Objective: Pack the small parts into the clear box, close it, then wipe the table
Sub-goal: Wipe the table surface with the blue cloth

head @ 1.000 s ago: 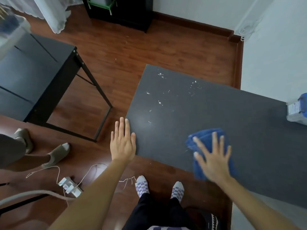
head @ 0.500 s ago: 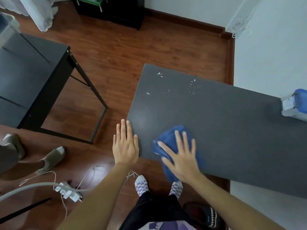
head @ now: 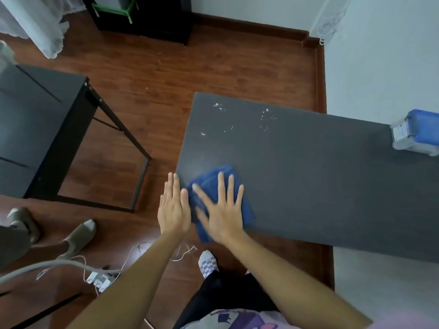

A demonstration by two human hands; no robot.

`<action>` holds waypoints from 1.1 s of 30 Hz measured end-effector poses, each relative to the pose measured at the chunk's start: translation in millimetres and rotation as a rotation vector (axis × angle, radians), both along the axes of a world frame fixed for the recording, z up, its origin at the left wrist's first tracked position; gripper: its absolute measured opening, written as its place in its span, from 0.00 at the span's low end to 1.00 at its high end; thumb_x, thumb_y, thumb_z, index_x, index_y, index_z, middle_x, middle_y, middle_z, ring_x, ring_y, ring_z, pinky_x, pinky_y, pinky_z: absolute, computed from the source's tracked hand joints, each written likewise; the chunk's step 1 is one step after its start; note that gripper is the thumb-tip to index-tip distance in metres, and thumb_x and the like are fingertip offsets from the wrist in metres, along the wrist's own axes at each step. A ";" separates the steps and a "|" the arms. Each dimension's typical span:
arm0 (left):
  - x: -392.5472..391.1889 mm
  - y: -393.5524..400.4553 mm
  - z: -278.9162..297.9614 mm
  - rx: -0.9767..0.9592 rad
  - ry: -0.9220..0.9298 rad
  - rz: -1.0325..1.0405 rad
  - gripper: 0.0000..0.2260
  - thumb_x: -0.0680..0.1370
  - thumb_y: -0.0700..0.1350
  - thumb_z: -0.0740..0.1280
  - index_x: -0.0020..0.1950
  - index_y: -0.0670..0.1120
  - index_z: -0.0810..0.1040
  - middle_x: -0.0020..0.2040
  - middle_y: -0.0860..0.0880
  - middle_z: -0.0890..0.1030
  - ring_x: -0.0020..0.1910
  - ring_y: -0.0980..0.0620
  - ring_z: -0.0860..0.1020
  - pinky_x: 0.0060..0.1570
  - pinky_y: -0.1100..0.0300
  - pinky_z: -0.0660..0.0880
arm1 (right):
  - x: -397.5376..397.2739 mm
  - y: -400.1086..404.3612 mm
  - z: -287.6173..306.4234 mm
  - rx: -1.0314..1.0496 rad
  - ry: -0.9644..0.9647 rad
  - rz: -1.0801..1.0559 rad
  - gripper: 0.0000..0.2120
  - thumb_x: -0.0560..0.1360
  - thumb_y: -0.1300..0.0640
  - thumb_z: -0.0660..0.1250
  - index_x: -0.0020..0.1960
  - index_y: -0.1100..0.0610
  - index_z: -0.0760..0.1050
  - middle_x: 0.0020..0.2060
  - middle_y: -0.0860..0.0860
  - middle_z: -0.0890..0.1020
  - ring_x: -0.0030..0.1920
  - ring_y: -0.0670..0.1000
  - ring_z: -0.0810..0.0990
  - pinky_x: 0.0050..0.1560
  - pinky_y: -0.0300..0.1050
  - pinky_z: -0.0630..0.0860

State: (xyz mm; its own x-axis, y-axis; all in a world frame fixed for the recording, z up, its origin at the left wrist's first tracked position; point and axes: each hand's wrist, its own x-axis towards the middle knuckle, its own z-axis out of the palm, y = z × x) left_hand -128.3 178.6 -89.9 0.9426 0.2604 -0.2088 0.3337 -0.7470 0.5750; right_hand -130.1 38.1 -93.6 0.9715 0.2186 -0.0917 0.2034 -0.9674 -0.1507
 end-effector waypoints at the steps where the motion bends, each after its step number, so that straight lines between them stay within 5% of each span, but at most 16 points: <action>1: 1.6 0.4 1.2 0.002 0.006 -0.007 0.23 0.84 0.51 0.45 0.79 0.51 0.51 0.80 0.54 0.51 0.79 0.53 0.51 0.76 0.47 0.53 | -16.4 -14.5 -0.4 -0.008 0.001 0.063 0.27 0.80 0.35 0.50 0.78 0.36 0.52 0.79 0.63 0.55 0.78 0.69 0.53 0.72 0.74 0.54; 5: 20.3 -3.7 1.5 0.147 0.063 -0.067 0.25 0.83 0.54 0.45 0.79 0.50 0.46 0.80 0.52 0.46 0.79 0.51 0.45 0.76 0.44 0.46 | -40.2 -131.1 6.0 -0.077 0.056 -0.091 0.28 0.77 0.33 0.52 0.76 0.36 0.60 0.79 0.62 0.58 0.77 0.69 0.57 0.71 0.74 0.58; 10: 60.9 -16.1 4.8 0.265 0.095 -0.110 0.29 0.82 0.56 0.48 0.79 0.44 0.46 0.80 0.44 0.48 0.79 0.44 0.45 0.75 0.39 0.46 | 44.2 -181.0 16.3 -0.002 0.164 -0.634 0.33 0.76 0.29 0.45 0.79 0.37 0.50 0.80 0.63 0.47 0.78 0.70 0.44 0.72 0.76 0.46; 12: 73.3 -16.9 4.4 0.285 0.094 -0.104 0.30 0.82 0.57 0.48 0.79 0.42 0.45 0.80 0.44 0.49 0.79 0.44 0.46 0.76 0.40 0.47 | 73.1 -147.8 11.5 -0.027 0.138 -0.515 0.32 0.77 0.32 0.51 0.79 0.37 0.50 0.79 0.65 0.47 0.78 0.72 0.44 0.72 0.77 0.46; 15: 78.9 -17.4 1.4 0.313 0.074 -0.092 0.32 0.81 0.59 0.47 0.79 0.42 0.45 0.80 0.44 0.50 0.79 0.45 0.47 0.76 0.42 0.49 | 107.9 -116.6 2.5 -0.066 0.099 -0.249 0.30 0.77 0.32 0.47 0.78 0.34 0.48 0.80 0.63 0.48 0.78 0.71 0.46 0.72 0.75 0.47; 24: 78.0 -19.7 -2.9 0.372 0.072 -0.082 0.32 0.80 0.60 0.46 0.79 0.43 0.47 0.80 0.45 0.53 0.79 0.45 0.51 0.76 0.44 0.51 | 315.5 -122.5 7.8 0.008 0.165 -0.431 0.32 0.77 0.31 0.42 0.79 0.40 0.54 0.80 0.57 0.54 0.80 0.63 0.50 0.74 0.73 0.42; 28: 77.7 -19.2 -2.7 0.368 0.085 -0.076 0.32 0.80 0.60 0.45 0.79 0.43 0.46 0.80 0.45 0.53 0.79 0.46 0.51 0.76 0.43 0.53 | 257.6 -130.5 7.4 -0.002 0.117 -0.370 0.31 0.79 0.33 0.45 0.80 0.41 0.48 0.81 0.58 0.49 0.80 0.63 0.46 0.74 0.74 0.45; 33: 78.6 -18.9 -3.0 0.363 0.097 -0.060 0.32 0.80 0.59 0.46 0.79 0.44 0.46 0.80 0.46 0.53 0.79 0.47 0.51 0.76 0.44 0.53 | 110.5 -87.6 -0.2 -0.034 0.071 -0.079 0.31 0.79 0.33 0.48 0.79 0.40 0.50 0.79 0.63 0.54 0.78 0.70 0.52 0.70 0.77 0.52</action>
State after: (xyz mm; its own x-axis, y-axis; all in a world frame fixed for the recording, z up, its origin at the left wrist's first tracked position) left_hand -49.6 159.7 -92.9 0.9386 0.2791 -0.2026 0.3236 -0.9159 0.2374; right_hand -19.6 -49.5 -93.8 0.9763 0.1375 -0.1674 0.1167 -0.9848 -0.1286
